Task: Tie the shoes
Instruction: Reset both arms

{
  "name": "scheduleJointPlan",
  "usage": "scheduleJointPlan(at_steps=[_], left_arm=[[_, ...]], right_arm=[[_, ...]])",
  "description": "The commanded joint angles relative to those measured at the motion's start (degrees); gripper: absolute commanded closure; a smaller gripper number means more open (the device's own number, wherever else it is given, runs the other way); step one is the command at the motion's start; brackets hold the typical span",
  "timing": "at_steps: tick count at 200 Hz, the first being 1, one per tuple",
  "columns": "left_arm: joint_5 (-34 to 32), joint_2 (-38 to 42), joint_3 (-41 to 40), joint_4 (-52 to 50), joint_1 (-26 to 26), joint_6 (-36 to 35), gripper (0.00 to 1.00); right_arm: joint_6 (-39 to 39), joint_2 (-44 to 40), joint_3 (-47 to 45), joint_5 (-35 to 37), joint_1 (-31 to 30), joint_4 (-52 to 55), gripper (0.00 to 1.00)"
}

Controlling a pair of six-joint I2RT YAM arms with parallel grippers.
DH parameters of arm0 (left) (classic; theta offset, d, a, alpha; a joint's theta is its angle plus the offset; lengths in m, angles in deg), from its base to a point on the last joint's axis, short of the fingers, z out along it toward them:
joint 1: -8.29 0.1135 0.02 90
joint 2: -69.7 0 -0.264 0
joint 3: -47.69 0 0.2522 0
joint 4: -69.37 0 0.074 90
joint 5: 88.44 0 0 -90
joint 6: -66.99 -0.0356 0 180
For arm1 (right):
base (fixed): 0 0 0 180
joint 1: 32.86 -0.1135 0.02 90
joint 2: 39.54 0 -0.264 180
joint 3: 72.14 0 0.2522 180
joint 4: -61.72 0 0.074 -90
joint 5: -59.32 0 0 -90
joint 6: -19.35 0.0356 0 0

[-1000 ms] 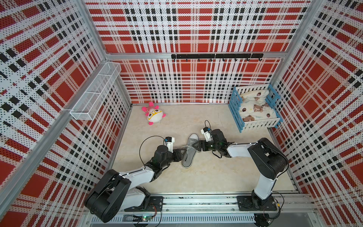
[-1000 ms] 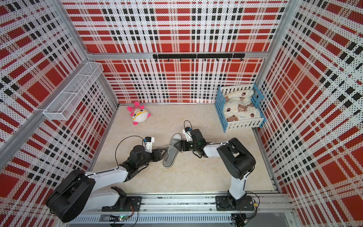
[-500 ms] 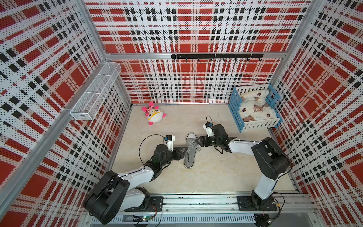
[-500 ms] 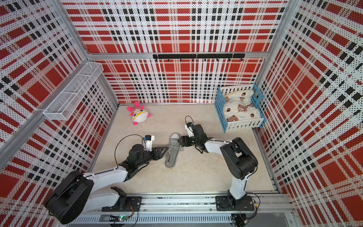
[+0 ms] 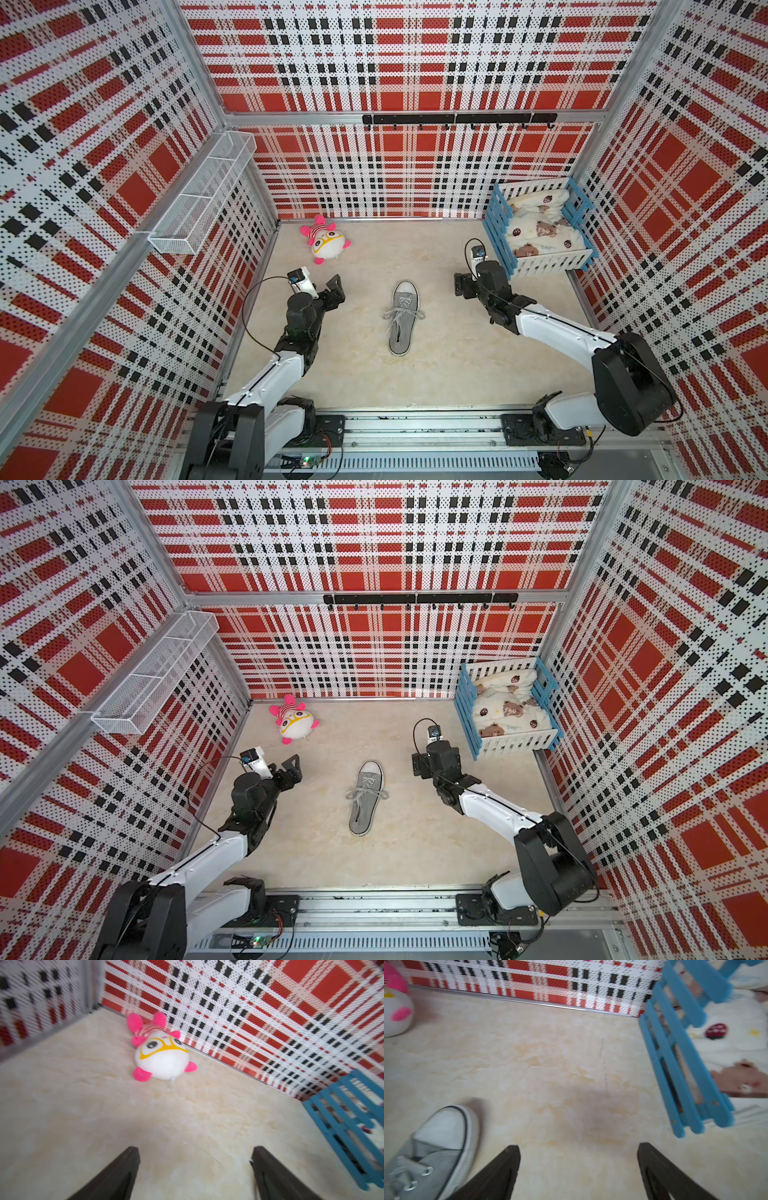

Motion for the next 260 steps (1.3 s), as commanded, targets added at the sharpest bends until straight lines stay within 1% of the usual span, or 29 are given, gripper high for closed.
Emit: scheduleJointPlan(at_steps=[1, 19, 26, 31, 41, 48, 58, 65, 84, 97, 102, 108, 122, 132, 154, 167, 174, 191, 207, 216, 221, 226, 233, 242, 247, 260], left_arm=[[-10.7, 1.7, 0.0, 0.7, 3.1, -5.5, 0.02], [-13.6, 1.9, -2.3, 3.8, 6.3, -6.8, 0.02], [-13.2, 1.5, -3.0, 5.1, 7.5, -6.5, 0.02], [-12.8, 1.2, -3.4, 6.2, 8.1, -6.4, 0.02], [-13.2, 0.0, -4.3, 9.6, 8.3, -7.1, 0.02], [-12.5, -1.3, -5.2, 12.6, 8.3, -9.3, 0.02], [-12.5, -3.4, -6.0, 16.7, 8.3, -11.4, 0.02], [-12.0, -4.9, -6.3, 18.7, 8.4, -12.4, 0.02], [-9.7, -9.5, -7.0, 24.1, 8.3, -13.5, 0.01], [-8.6, -12.8, -7.5, 29.4, 8.5, -12.9, 0.0], [-7.9, -13.3, -7.1, 29.6, 8.5, -13.0, 0.0], [-7.2, -13.9, -6.8, 29.7, 8.5, -13.0, 0.01], [-6.0, -15.6, -7.2, 33.6, 8.9, -12.2, 0.01], [-3.5, -16.8, -7.3, 36.3, 9.4, -12.5, 0.01], [-1.6, -19.5, -6.9, 39.2, 9.3, -14.9, 0.01], [-0.5, -22.3, -7.4, 44.0, 9.4, -14.8, 0.01], [0.6, -22.3, -7.0, 43.2, 9.1, -15.6, 0.01], [3.1, -23.3, -6.4, 43.1, 8.6, -17.2, 0.01], [2.2, -25.0, -5.3, 42.8, 6.6, -19.4, 0.01], [-1.9, -26.8, -4.9, 42.5, 4.0, -21.4, 0.01], [-4.2, -28.1, -5.5, 46.0, 2.9, -22.1, 0.01], [-4.5, -28.5, -6.6, 49.0, 2.7, -21.8, 0.01], [-6.1, -28.0, -7.0, 48.6, 2.6, -21.8, 0.01], [-8.2, -28.1, -6.7, 48.4, 2.7, -20.8, 0.01], [-8.8, -28.4, -6.5, 48.4, 2.7, -20.4, 0.01], [-10.5, -27.9, -6.9, 48.4, 2.1, -20.7, 0.01]], right_arm=[[-1.9, -3.0, -5.3, 9.9, 3.4, -7.7, 0.04], [-4.3, -4.4, -11.3, 10.1, 6.3, -17.2, 0.03], [-3.0, -5.2, -11.5, 9.7, 7.6, -15.7, 0.03], [-3.2, -5.7, -12.1, 9.6, 8.5, -17.3, 0.03], [-4.5, -6.3, -14.0, 9.4, 9.8, -21.7, 0.03], [-5.9, -6.7, -14.9, 9.6, 10.3, -23.5, 0.03], [-8.8, -5.8, -16.8, 10.8, 10.7, -28.8, 0.03], [-10.5, -4.9, -18.1, 10.5, 11.2, -31.5, 0.03], [-11.3, -1.9, -20.1, 8.1, 12.4, -34.0, 0.02], [-11.7, 0.0, -22.7, 5.5, 13.5, -40.6, 0.01], [-11.8, -0.3, -22.7, 5.7, 13.6, -39.5, 0.02], [-11.5, -1.0, -23.4, 4.2, 14.1, -40.4, 0.02], [-10.6, -1.2, -27.1, 0.3, 16.6, -50.1, 0.01], [-9.4, -1.6, -27.8, -1.7, 18.0, -50.9, 0.01], [-9.1, -0.6, -28.7, -7.8, 20.8, -54.6, 0.02], [-9.0, 2.7, -29.9, -8.9, 22.0, -60.8, 0.02], [-8.8, 5.0, -30.7, -10.9, 22.4, -64.6, 0.01], [-9.1, 11.5, -32.2, -12.1, 22.7, -74.6, 0.02], [-7.9, 9.0, -30.7, -11.6, 23.2, -66.5, 0.01], [-7.8, 10.0, -29.7, -11.6, 23.5, -66.9, 0.01], [-7.8, 10.4, -29.1, -11.3, 23.5, -66.3, 0.01], [-7.6, 9.8, -28.5, -10.8, 23.5, -63.9, 0.01], [-7.1, 9.4, -27.7, -10.0, 23.5, -61.8, 0.01], [-6.9, 10.0, -27.3, -9.5, 23.5, -62.8, 0.01], [-6.8, 10.1, -27.3, -7.7, 23.5, -62.5, 0.01], [-6.8, 9.9, -26.9, -7.7, 23.5, -61.6, 0.01]])
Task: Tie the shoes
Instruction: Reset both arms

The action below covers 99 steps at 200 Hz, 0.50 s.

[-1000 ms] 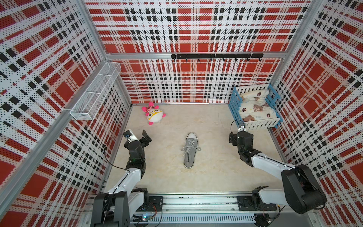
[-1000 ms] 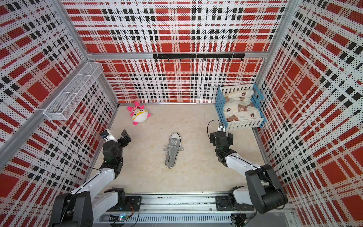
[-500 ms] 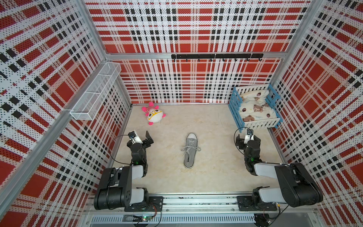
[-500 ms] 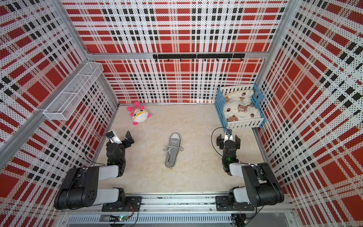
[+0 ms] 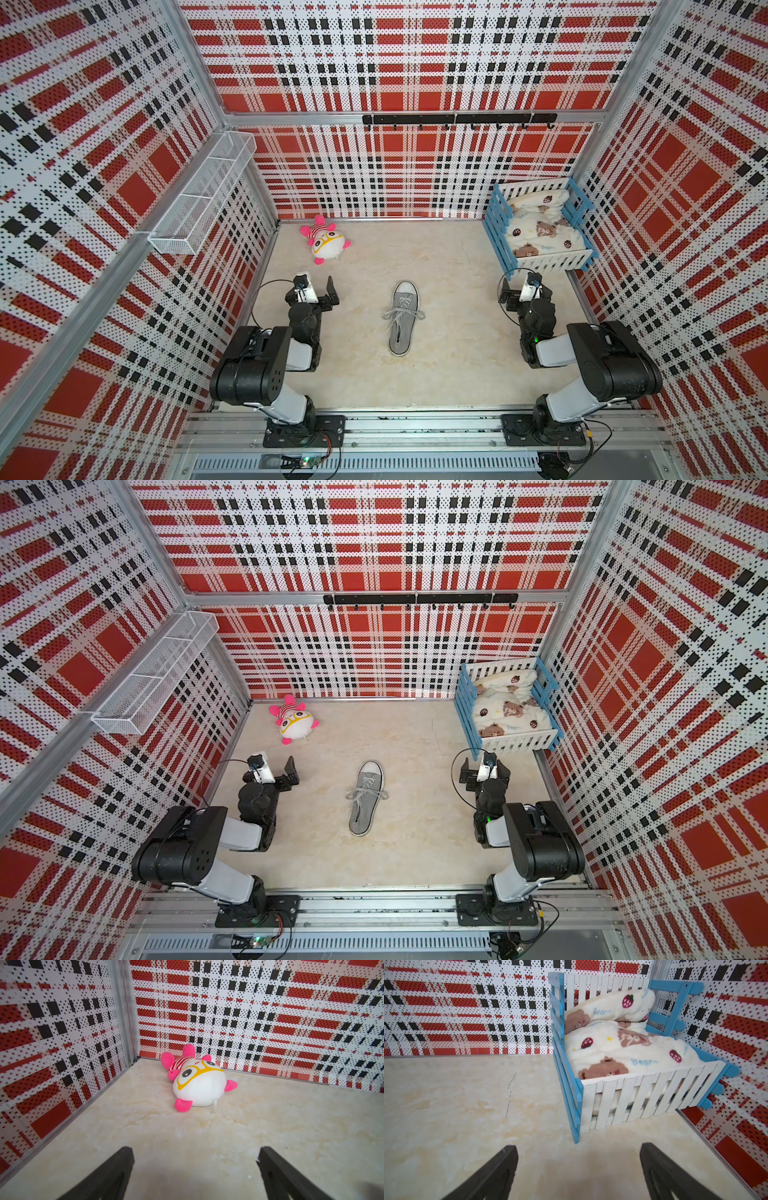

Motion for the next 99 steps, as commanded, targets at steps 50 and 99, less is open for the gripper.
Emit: scheduleJointPlan(at_steps=[50, 99], left_arm=[[-6.1, -0.2, 0.1, 3.9, -0.9, -1.5, 0.01], [-6.3, -0.3, 0.1, 3.9, -1.2, -1.7, 0.01]], right_arm=[[-0.1, 0.2, 0.7, 2.0, -0.5, 0.7, 0.0], [-1.2, 0.3, 0.6, 0.9, -1.0, 0.4, 0.0]])
